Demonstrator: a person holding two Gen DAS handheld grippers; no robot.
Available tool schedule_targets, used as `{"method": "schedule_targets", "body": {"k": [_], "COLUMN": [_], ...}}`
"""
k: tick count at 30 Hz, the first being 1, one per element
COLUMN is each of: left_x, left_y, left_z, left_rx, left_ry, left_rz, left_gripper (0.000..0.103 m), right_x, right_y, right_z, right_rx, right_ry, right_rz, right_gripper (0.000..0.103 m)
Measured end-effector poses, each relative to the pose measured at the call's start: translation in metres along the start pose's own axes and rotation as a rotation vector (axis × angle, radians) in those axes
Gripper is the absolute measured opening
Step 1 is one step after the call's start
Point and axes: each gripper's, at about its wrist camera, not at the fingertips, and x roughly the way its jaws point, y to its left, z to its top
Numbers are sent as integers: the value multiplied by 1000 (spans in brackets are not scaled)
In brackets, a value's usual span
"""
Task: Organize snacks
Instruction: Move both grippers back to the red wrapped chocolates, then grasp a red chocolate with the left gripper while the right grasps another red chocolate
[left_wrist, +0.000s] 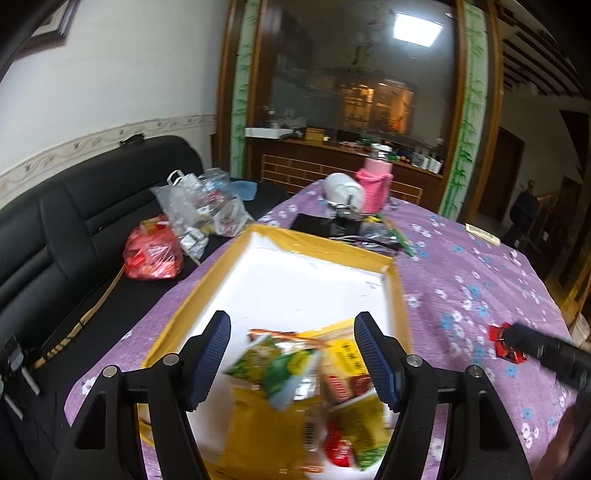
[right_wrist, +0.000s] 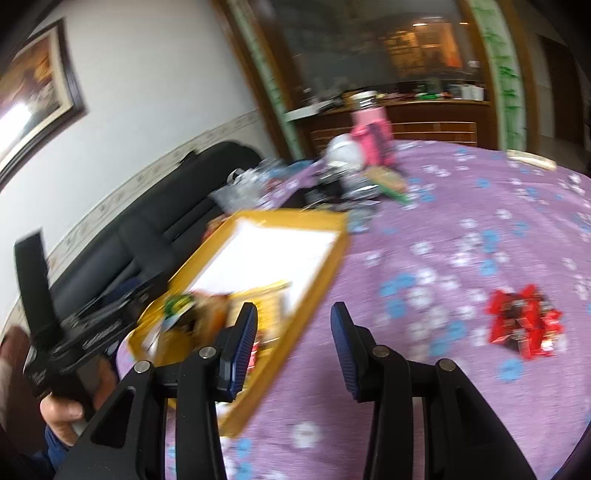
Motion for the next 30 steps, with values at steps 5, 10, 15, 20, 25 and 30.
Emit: {"method": "schedule_targets", "body": {"k": [5, 10, 15, 20, 25, 30], "left_x": [-3, 4, 29, 49, 69, 88], "left_y": [-52, -116, -176, -210, -227, -241], "left_z": [8, 8, -2, -11, -14, -17], "left_rx": [93, 188, 238, 271, 270, 247], "left_ry": [33, 127, 240, 280, 326, 388], "left_rz": [-102, -248, -334, -327, -324, -361], "left_gripper": [73, 73, 73, 73, 73, 73], "right_x": [-27, -23, -2, -3, -1, 16], "right_y": [-80, -172, -227, -232, -215, -212], "right_z": [24, 21, -2, -10, -13, -18], "right_rx": [72, 207, 345, 401, 361, 358], "right_ry": [1, 73, 194, 238, 242, 243], "right_rz": [-147, -249, -287, -282, -277, -211], "right_gripper": [40, 40, 30, 23, 18, 18]}}
